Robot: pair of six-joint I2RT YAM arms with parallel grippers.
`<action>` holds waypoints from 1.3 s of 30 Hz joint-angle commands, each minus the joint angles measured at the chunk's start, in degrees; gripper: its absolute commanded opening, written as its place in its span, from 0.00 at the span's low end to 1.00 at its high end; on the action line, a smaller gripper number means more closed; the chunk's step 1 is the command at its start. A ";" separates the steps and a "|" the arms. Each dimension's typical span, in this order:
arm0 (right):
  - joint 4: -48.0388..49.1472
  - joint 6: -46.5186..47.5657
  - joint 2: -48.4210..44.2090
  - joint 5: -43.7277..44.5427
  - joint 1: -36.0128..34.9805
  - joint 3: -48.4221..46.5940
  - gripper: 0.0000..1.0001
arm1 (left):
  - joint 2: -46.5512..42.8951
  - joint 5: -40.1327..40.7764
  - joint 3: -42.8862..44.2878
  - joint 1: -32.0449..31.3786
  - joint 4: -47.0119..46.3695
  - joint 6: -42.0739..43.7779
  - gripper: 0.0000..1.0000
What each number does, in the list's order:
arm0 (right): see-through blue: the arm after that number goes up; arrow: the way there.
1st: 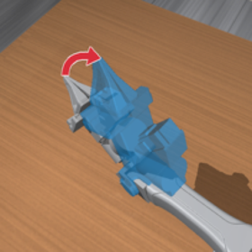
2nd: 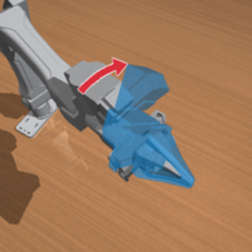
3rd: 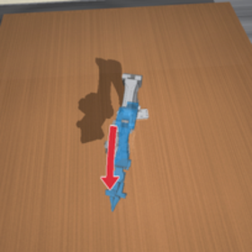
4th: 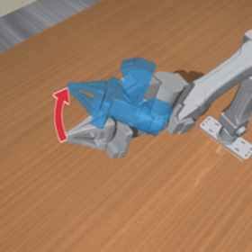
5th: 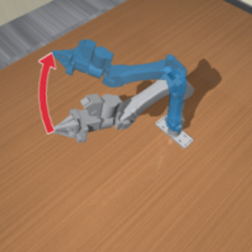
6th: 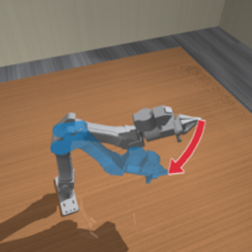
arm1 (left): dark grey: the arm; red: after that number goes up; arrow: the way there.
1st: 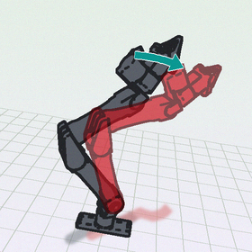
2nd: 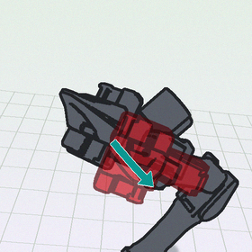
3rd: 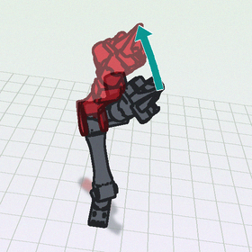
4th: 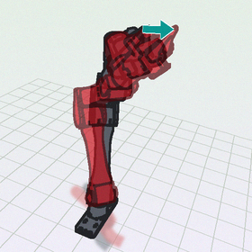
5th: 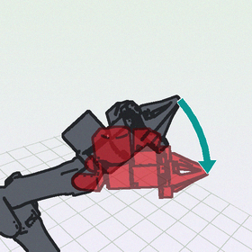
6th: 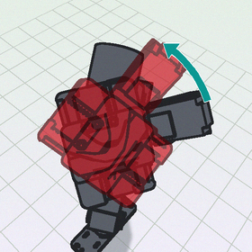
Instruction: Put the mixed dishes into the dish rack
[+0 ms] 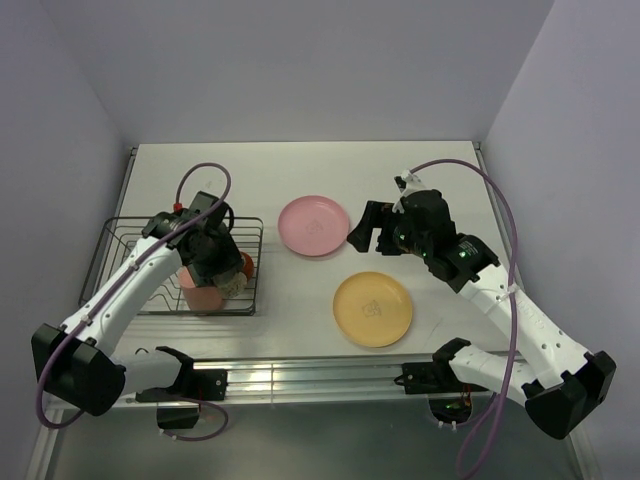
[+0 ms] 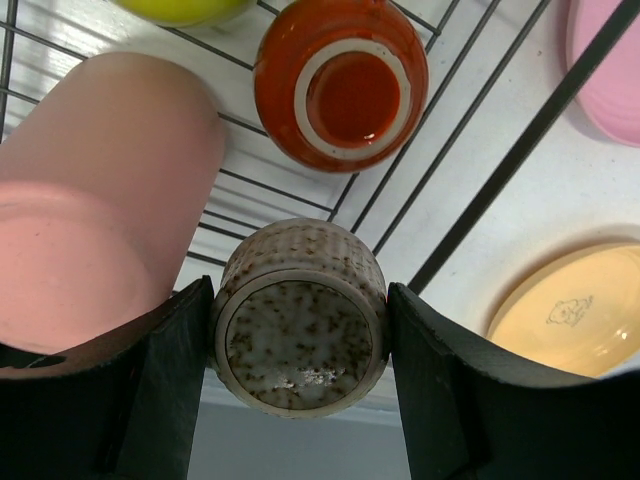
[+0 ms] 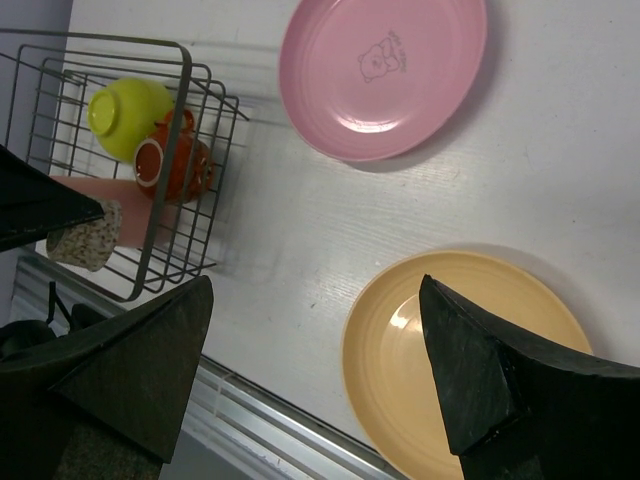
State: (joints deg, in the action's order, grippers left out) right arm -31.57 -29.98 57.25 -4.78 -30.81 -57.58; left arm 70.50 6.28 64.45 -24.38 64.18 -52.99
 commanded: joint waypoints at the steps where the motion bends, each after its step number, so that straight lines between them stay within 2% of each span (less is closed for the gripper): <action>1: 0.72 0.09 -0.74 -0.41 0.40 0.01 0.91 | 0.16 3.55 -0.99 -0.67 -2.92 1.14 0.00; 20: 0.46 0.80 -0.39 -0.85 0.84 0.63 0.91 | 4.03 4.00 -6.52 -2.78 -5.91 -0.36 0.00; 34: 3.89 -0.17 0.66 -2.43 0.92 4.49 0.91 | 5.96 9.01 -8.55 -5.15 -7.76 -3.61 0.00; 35: 4.06 -0.43 1.10 -2.34 0.92 4.76 0.91 | 7.18 9.10 -8.63 -5.50 -7.93 -3.70 0.01; 37: 4.50 -0.70 1.80 -2.34 0.84 4.85 0.91 | 8.42 9.10 -8.81 -5.85 -8.11 -3.96 0.10; 38: 4.50 -1.13 3.03 -2.43 0.84 4.59 0.91 | 8.77 8.84 -8.90 -6.20 -8.46 -4.13 0.16; 39: 4.33 -1.40 3.82 -2.43 0.84 4.32 0.91 | 9.39 8.66 -9.07 -6.29 -8.63 -4.14 0.26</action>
State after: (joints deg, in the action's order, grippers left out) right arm -29.87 -30.59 59.44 -7.01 -30.33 -52.95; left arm 78.76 13.65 55.90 -29.80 57.04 -55.90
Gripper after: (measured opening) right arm 0.910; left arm 0.684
